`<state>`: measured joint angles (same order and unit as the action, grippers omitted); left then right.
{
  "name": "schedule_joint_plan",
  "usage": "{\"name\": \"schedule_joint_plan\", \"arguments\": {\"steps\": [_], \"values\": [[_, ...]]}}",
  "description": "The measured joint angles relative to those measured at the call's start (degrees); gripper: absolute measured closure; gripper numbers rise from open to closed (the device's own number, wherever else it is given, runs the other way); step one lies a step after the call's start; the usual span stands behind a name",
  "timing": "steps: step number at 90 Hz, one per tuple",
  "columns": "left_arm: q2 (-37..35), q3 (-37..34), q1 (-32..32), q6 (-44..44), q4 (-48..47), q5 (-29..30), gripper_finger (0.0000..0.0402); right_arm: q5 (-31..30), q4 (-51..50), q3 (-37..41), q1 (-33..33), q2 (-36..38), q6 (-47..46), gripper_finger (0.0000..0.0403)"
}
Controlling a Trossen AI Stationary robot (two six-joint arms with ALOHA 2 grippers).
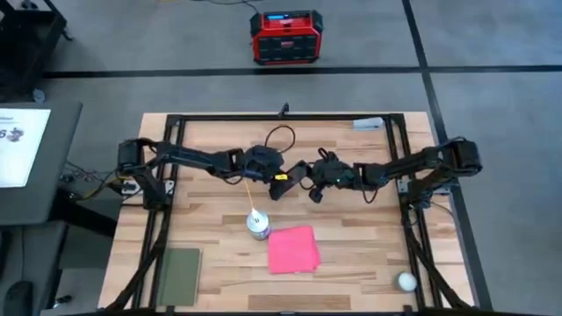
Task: Apply microfiber cloth
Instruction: Spray the front of the cellphone with the white spray bottle
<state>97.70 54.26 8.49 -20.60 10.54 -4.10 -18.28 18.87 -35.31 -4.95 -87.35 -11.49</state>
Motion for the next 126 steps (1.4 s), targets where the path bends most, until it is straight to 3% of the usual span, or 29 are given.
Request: {"name": "schedule_joint_plan", "arguments": {"steps": [63, 73, 105, 126], "values": [[0.0, -7.0, -0.9, -3.2, 8.5, 0.1, 0.0401, -0.1, -3.5, -5.9, 0.1, 0.1, 1.5, 0.0403], [-0.6, -7.7, -1.5, -0.3, 9.8, 4.2, 0.0401, -0.2, -3.1, -6.0, 0.0, 0.3, 1.5, 0.0403], [-16.1, -7.7, 0.2, 12.5, -2.6, 5.7, 0.0401, 0.6, -5.9, -6.2, 1.7, 9.0, 4.2, 0.0403], [-26.1, -7.7, 2.4, 19.5, -13.3, 10.4, 0.0401, 0.6, -8.3, -6.2, 4.8, 14.1, 4.5, 0.0403]]}}
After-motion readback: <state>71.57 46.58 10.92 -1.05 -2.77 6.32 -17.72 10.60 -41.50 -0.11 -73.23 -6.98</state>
